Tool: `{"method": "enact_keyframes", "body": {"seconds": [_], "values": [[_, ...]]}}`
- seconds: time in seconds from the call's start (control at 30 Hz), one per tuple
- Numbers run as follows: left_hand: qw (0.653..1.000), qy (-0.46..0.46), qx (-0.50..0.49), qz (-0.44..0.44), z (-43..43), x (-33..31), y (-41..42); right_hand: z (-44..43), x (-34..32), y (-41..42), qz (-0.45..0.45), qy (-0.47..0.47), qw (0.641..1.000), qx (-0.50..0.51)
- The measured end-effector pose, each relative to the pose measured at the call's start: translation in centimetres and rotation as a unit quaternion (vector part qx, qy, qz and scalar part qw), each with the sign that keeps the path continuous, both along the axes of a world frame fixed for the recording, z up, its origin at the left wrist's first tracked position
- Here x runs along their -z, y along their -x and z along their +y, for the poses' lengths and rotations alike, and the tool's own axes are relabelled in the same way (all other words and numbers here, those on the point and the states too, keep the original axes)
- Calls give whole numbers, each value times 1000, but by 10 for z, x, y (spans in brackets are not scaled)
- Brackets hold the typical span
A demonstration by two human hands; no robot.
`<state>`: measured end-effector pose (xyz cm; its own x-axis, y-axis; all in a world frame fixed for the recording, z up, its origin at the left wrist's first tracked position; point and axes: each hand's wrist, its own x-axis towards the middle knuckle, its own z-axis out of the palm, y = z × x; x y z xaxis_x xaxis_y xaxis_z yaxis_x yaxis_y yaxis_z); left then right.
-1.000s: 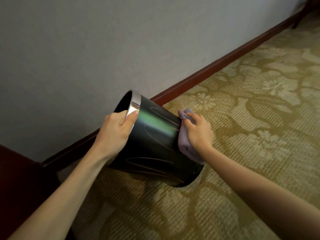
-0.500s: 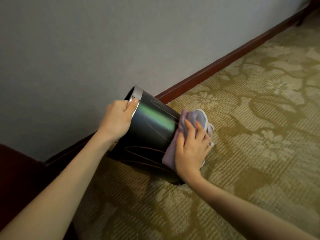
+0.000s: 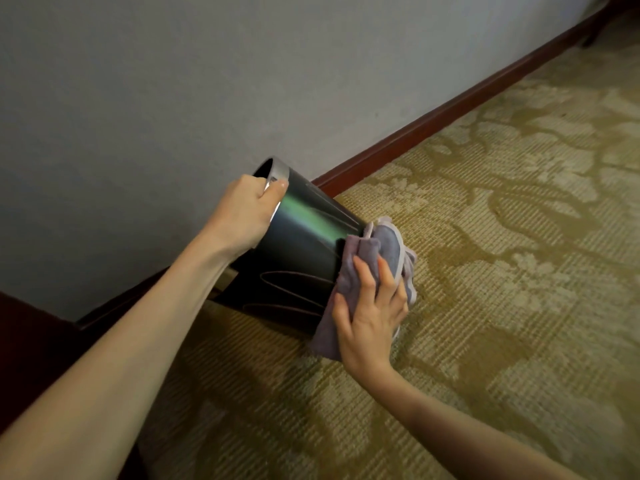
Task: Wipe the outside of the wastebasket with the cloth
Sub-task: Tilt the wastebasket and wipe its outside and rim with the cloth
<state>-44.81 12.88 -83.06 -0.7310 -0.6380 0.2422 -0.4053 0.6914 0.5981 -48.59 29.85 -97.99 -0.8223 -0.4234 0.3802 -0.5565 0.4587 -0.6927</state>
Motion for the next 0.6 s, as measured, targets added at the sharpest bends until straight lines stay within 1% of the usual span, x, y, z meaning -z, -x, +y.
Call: {"method": "enact_keyframes", "body": {"seconds": [0.13,0.2,0.3,0.37,0.43,0.5,0.57,0.6], "values": [[1000,-8,8,5,-1,2,-6,-11,-25,27,-52,31,998,-3],[1000,-27,5,9,-3,3,-9,-17,-37,41,-81,18,996,-21],[999,-41,-1,8,-7,5,-17,-30,-51,60,-90,-11,995,-43],[999,-44,11,15,-9,7,-23,-43,-60,78,-119,-35,991,-56],[998,-42,25,26,-8,10,-27,-56,-68,98,-179,-54,979,-83],[999,-33,30,31,-6,11,-27,-66,-74,116,-243,-68,959,-130],[999,-29,32,28,-2,11,-25,-71,-77,126,-276,-84,945,-156],[999,-29,32,26,-1,11,-25,-72,-78,125,-284,-84,943,-152]]}}
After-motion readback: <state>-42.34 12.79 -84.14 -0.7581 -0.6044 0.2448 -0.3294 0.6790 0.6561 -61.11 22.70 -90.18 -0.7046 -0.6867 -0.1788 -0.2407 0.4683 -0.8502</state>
